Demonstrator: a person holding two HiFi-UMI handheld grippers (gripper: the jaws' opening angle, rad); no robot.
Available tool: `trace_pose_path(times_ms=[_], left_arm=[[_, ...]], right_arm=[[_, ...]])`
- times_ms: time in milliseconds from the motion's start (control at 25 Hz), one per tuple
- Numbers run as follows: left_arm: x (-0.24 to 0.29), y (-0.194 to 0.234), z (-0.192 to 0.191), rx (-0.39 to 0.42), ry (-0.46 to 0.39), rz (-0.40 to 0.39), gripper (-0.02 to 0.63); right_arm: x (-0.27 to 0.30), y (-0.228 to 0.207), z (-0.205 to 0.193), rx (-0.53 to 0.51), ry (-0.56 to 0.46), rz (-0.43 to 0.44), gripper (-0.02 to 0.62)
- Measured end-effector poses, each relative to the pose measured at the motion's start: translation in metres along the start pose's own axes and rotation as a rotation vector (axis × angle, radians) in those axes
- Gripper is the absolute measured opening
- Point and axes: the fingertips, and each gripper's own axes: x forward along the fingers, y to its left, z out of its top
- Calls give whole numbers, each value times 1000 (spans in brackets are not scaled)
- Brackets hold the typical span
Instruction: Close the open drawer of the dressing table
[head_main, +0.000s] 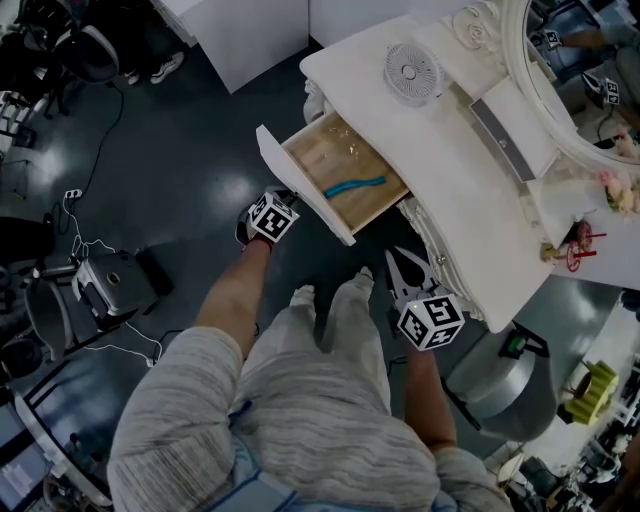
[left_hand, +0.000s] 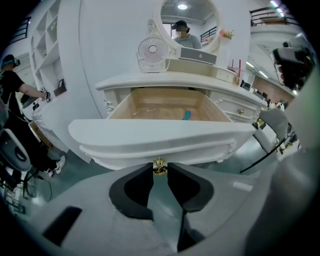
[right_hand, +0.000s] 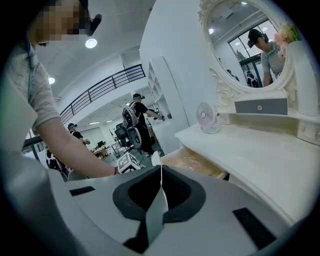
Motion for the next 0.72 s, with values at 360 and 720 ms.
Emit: trace_pose_path(times_ms=[360, 720], left_arm=[[8, 1, 13, -15, -3, -11, 97], [25, 0, 37, 6, 16, -18, 83]], right_arm=[[8, -9, 2, -3, 21, -11, 11], [14, -21, 0, -11, 74, -31, 11]])
